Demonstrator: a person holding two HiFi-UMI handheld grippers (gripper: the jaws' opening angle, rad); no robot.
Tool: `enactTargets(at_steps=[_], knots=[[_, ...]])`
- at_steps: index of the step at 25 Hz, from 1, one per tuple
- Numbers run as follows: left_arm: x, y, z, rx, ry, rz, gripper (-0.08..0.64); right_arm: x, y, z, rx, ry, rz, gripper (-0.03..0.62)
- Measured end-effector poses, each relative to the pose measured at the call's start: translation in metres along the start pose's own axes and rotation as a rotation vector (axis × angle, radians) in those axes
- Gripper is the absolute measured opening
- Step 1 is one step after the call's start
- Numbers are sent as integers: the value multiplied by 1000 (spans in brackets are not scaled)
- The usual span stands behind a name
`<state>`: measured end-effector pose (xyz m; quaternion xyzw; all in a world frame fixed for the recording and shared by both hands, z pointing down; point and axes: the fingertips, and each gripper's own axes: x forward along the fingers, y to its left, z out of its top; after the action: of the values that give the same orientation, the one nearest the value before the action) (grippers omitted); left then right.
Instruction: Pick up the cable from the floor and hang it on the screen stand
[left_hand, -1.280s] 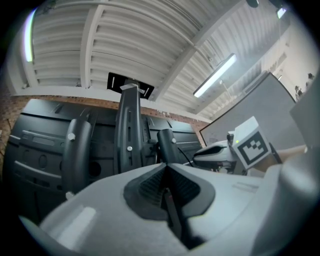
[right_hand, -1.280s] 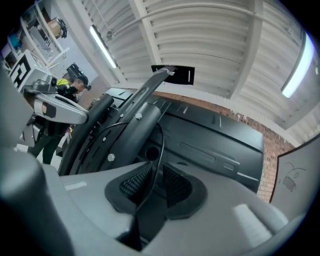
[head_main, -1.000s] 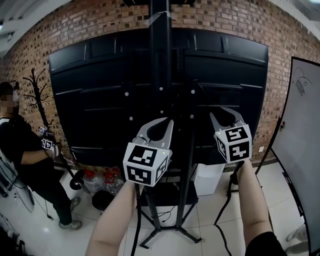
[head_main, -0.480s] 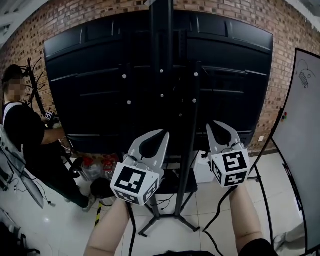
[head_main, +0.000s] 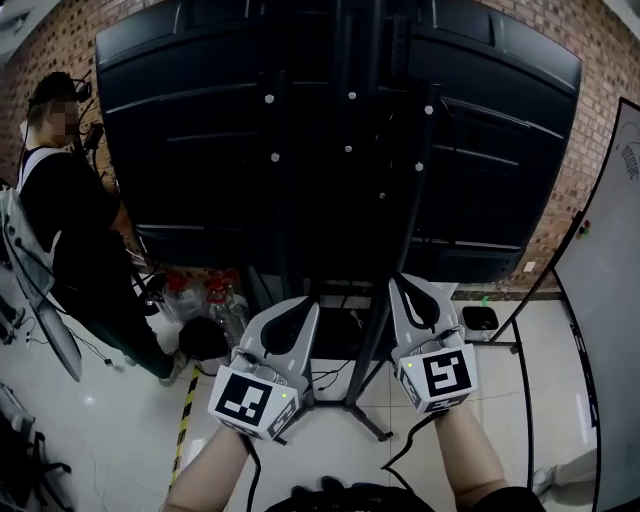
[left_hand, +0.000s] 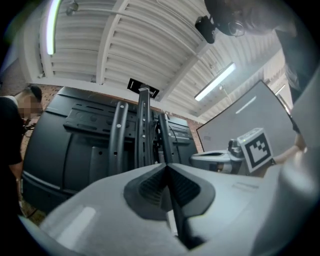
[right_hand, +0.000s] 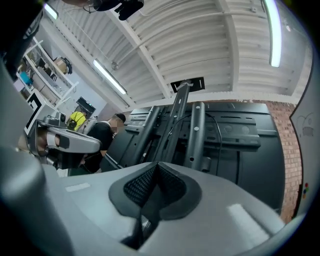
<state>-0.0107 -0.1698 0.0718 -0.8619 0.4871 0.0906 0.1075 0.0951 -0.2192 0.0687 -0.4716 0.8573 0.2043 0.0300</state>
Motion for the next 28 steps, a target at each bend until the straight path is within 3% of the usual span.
enactTargets(at_steps=[8,15,22,28], knots=[[-58,-21,-55,43,83,28,5,-21,69,-29,80,-42,125,9],[-100,-16,-92,-59,161,122,5,-37,122,-67,134,1,217,9],[-127,1,-109,-89,203,213,5,-48,146,-97,224,70,235,8],[-137,5,-125,-179,231,271,5,-55,156,-111,235,114,252,8]])
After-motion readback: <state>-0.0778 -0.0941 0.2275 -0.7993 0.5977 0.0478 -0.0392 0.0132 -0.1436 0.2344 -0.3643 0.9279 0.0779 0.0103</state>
